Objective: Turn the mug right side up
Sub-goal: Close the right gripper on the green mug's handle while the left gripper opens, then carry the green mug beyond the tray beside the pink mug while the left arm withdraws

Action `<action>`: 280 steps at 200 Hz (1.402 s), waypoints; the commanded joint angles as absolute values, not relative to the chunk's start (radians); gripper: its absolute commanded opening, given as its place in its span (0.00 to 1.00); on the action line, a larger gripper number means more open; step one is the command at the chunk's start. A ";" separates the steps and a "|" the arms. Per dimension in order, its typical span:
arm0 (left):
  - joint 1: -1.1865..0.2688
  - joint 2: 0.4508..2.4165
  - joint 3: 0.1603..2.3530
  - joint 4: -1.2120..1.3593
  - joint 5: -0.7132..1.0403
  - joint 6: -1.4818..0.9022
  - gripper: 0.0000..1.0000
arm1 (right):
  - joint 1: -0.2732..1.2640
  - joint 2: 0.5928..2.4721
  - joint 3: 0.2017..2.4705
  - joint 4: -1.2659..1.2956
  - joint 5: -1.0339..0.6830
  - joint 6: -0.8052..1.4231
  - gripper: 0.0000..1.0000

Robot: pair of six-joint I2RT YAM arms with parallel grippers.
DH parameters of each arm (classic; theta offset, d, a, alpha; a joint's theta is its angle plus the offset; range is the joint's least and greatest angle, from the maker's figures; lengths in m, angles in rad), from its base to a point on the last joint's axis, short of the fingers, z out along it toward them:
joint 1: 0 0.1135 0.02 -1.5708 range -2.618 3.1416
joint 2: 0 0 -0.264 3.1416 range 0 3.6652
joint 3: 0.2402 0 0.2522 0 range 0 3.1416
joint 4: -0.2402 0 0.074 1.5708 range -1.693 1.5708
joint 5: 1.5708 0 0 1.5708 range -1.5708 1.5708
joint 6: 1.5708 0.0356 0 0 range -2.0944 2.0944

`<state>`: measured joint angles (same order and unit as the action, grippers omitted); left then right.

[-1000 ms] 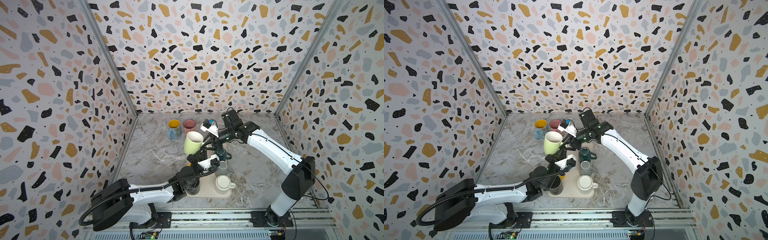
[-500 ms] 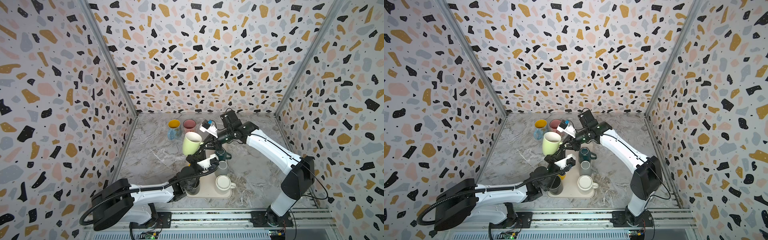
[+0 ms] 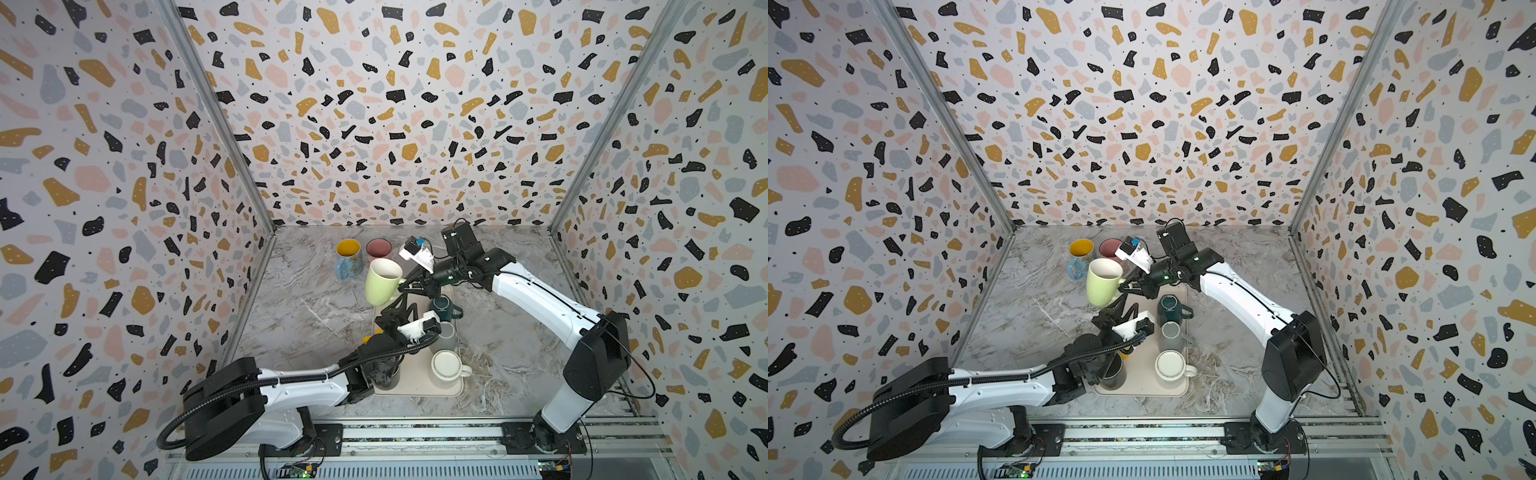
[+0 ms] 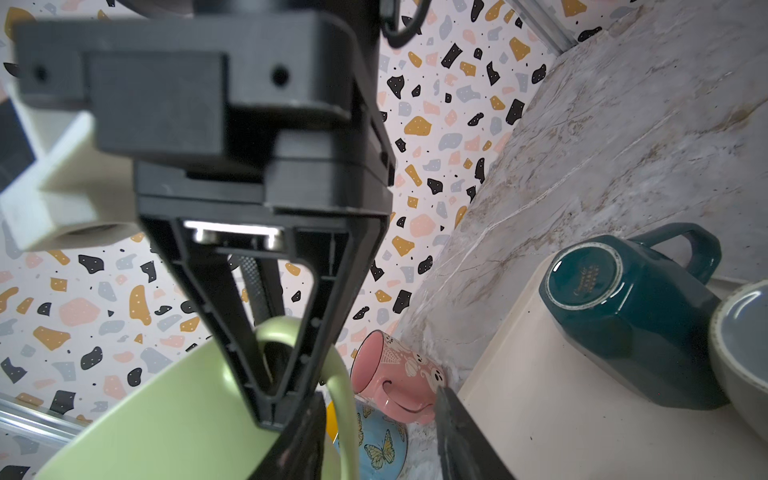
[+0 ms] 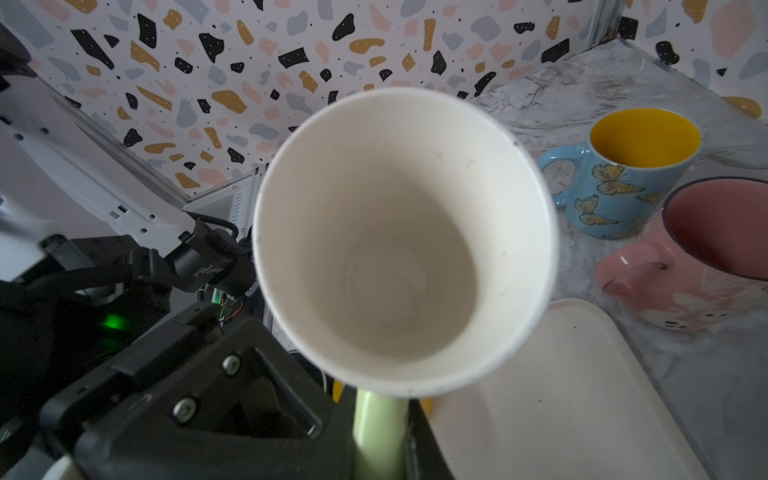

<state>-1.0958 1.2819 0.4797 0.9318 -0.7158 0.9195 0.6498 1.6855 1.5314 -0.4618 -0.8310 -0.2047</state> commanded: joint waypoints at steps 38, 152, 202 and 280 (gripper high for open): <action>-1.092 1.178 0.507 1.081 -0.766 0.919 0.44 | 0.599 1.638 1.519 -0.383 -0.751 -0.083 0.00; -0.912 1.012 0.721 0.555 -0.788 0.203 0.47 | 0.629 1.720 1.583 -0.294 -0.299 0.141 0.00; -0.635 1.024 0.801 0.320 -0.402 -0.197 0.42 | 0.634 1.806 1.663 -0.290 -0.119 0.213 0.00; -0.443 1.096 0.807 0.325 -0.078 -0.421 0.37 | 0.654 1.970 1.792 -0.331 0.049 0.221 0.00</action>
<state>-0.4862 1.0740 0.7841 0.3065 -0.2237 -0.3187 0.6361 1.9694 1.7248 -0.3744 -0.0212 0.2123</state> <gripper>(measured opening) 0.375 0.159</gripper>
